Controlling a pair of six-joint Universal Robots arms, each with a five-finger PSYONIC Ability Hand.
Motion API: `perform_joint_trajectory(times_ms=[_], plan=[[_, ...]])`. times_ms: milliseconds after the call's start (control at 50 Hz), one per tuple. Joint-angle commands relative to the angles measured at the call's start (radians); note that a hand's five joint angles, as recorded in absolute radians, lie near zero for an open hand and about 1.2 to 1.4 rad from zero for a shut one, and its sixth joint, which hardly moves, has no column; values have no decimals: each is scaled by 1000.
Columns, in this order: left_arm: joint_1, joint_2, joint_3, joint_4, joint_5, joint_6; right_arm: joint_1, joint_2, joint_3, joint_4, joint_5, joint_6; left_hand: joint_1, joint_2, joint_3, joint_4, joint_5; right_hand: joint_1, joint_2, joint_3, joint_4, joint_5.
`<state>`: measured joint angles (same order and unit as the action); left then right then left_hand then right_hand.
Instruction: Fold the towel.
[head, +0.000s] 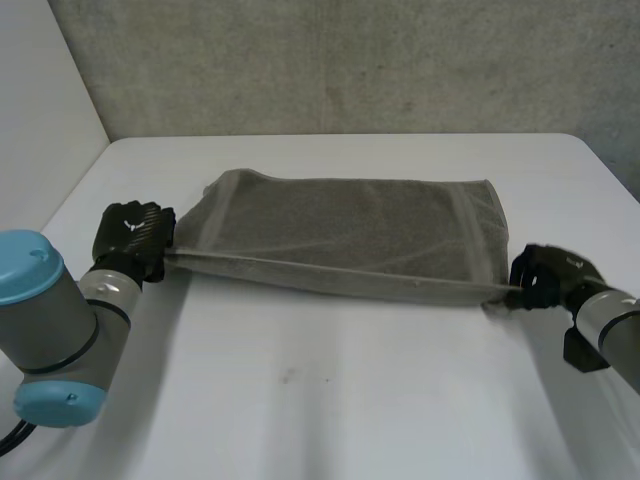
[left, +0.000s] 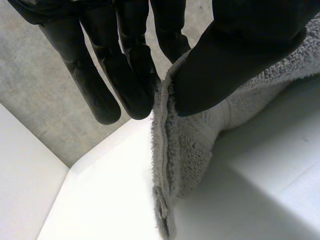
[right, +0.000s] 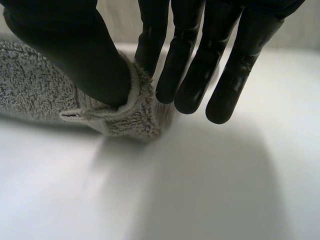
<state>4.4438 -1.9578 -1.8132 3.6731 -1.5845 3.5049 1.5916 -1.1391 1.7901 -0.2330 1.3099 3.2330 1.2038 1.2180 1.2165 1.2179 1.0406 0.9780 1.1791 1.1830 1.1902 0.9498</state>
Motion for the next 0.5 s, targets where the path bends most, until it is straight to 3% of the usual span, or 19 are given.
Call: perform_joint_trajectory(times_ms=[20, 120, 180, 220, 300, 420, 500], plan=[[-14, 98, 0, -108, 0, 5, -1, -243, 11, -42, -31, -156, 192, 178, 180, 178, 181, 418, 217, 213, 206, 272], [-15, 221, 53, -229, 0, 6, -1, -459, -89, 76, -52, -304, 192, 178, 180, 178, 181, 418, 217, 213, 206, 272], [-17, 313, 109, -319, 4, 5, -4, -502, -138, 143, -61, -351, 192, 178, 180, 178, 181, 418, 217, 213, 206, 272], [-17, 354, 145, -364, 11, 5, -28, -545, -242, 272, -66, -444, 192, 178, 180, 178, 181, 418, 217, 213, 206, 272], [-9, 437, 262, -485, 69, 6, -36, -545, -360, 417, -69, -553, 192, 178, 180, 178, 181, 418, 217, 213, 206, 272], [-4, 425, 359, -594, 130, 20, -30, -461, -517, 661, -58, -744, 192, 178, 180, 178, 181, 418, 217, 213, 206, 272], [-3, 257, 440, -711, 146, 92, -9, -324, -557, 725, -41, -828, 192, 178, 180, 178, 181, 418, 217, 213, 206, 272]])
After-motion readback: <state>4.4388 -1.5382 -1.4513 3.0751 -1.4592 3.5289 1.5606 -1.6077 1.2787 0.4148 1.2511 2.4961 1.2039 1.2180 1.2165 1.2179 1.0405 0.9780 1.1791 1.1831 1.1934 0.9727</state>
